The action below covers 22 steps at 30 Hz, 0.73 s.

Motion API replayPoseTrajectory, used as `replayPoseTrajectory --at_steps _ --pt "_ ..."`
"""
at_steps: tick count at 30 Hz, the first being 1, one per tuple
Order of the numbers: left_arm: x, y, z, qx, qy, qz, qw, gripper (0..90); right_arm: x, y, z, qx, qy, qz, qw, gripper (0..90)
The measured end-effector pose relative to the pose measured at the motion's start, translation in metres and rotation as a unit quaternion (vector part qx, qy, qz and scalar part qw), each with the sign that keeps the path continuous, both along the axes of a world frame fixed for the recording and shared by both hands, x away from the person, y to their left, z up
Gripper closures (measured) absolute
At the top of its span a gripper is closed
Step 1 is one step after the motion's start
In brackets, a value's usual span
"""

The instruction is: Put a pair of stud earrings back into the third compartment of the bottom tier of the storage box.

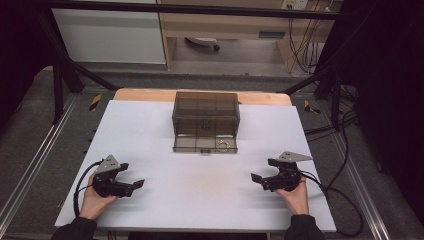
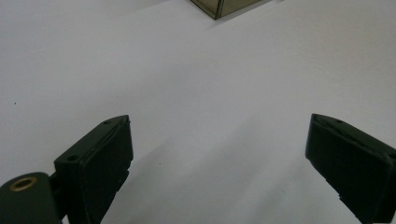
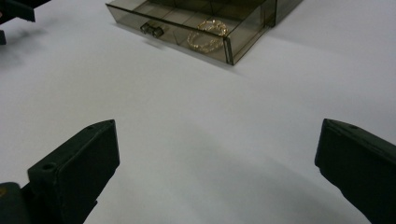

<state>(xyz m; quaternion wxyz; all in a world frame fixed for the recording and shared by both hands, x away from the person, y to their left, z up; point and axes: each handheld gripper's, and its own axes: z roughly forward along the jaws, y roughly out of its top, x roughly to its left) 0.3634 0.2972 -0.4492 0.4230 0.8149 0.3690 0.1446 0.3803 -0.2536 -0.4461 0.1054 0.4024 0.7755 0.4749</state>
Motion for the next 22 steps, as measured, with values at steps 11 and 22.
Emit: replayPoseTrajectory --at_steps 11,22 --pt "-0.001 -0.001 -0.001 0.003 0.002 -0.005 1.0000 7.4 -0.010 -0.017 -0.009 -0.003 0.002 -0.012 0.9999 0.5" --pt "-0.001 -0.002 -0.001 0.004 0.002 -0.006 1.0000 7.4 -0.013 -0.021 -0.011 -0.001 0.003 -0.009 1.0000 0.5"
